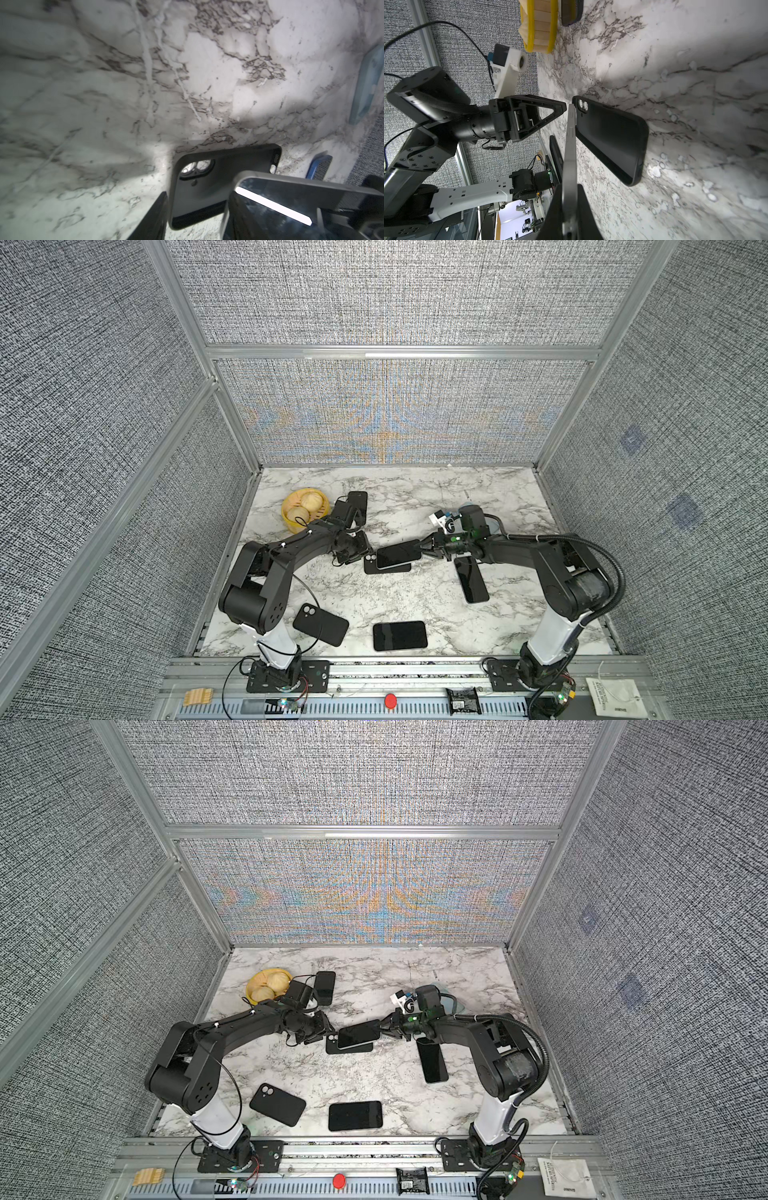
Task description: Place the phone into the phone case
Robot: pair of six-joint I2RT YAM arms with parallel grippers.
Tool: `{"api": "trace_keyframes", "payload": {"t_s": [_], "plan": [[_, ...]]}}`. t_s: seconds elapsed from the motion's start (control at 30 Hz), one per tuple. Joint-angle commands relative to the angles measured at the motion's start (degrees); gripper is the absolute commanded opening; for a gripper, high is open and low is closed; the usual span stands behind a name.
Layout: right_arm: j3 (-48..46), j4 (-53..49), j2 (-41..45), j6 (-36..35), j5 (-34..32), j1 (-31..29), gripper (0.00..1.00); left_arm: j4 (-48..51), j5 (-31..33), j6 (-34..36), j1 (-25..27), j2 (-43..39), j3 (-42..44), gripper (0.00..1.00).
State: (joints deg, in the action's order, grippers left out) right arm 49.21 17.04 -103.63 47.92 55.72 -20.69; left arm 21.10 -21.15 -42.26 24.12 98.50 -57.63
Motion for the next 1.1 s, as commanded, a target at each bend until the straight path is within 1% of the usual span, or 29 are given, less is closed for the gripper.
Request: {"api": "trace_keyframes", "payload": {"t_s": [0.0,0.17,0.53,1.07], "plan": [[1.2,1.2,-1.3,0.3,1.9,-0.3,0.0,-3.0,-3.1,-0.6,-0.7,0.1,0.4,0.5],[2.2,2.3,-3.5,0.9,1.3,-0.8,0.0,-4.1,-4.3,-0.8,-1.8,0.5,1.1,0.51],[3.0,1.8,-6.9,0.4,0.7,-1.7,0.0,-8.5,-7.4,-2.5,-1.8,2.3,3.7,0.51],[4.2,-3.1,-8.0,-6.0,-5.0,-3.3,0.0,-11.0,-8.7,-3.9,-1.8,0.6,7.0,0.51]]}}
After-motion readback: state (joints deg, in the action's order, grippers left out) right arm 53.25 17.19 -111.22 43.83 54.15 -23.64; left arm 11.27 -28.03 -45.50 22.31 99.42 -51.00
